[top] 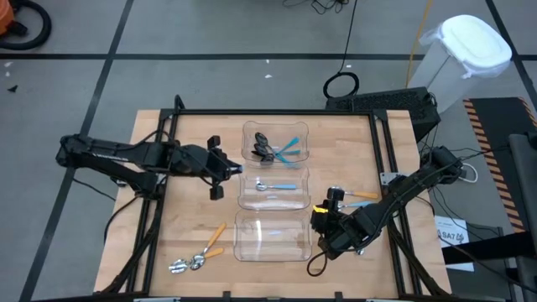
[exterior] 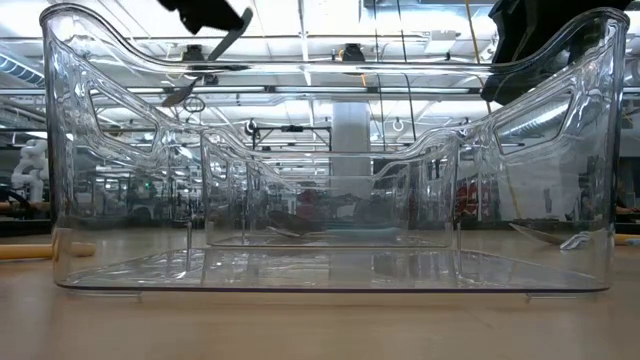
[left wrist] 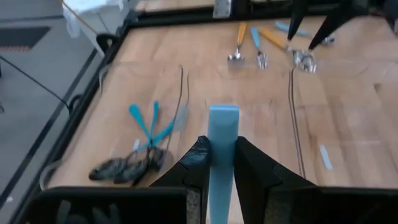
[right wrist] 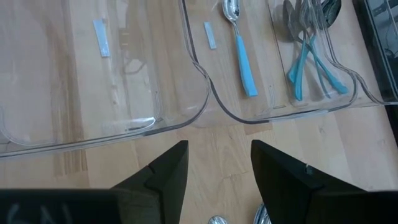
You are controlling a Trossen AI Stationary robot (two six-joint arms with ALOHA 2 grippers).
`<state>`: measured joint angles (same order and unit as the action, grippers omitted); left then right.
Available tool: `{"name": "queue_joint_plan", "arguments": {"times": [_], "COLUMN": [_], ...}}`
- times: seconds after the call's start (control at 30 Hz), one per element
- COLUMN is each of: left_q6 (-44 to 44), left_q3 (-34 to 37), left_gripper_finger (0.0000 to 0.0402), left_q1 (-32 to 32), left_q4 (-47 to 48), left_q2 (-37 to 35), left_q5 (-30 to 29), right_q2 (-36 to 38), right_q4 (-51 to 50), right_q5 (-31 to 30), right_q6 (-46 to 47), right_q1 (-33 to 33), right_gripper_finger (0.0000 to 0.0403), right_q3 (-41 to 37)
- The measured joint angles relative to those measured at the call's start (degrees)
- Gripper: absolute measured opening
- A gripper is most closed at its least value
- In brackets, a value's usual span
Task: Sort silverware by color (type)
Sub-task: Put the light blue spoon into the middle transparent bin
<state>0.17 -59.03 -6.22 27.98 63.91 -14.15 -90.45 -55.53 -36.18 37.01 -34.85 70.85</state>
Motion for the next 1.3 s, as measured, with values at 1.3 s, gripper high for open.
{"name": "queue_joint_plan", "arguments": {"times": [1.3], "left_q6": [7.31], "left_q3": [-12.83], "left_gripper_finger": [0.0053], "left_q1": [1.07], "left_q4": [-6.31], "left_q2": [26.84], "left_q5": [2.19], "right_q2": [0.0], "right_q4": [-0.04], "right_q5": [0.0], "right_q6": [0.0], "right_q1": [0.0], "right_gripper_finger": [0.0171], "right_q3": [0.0]}}
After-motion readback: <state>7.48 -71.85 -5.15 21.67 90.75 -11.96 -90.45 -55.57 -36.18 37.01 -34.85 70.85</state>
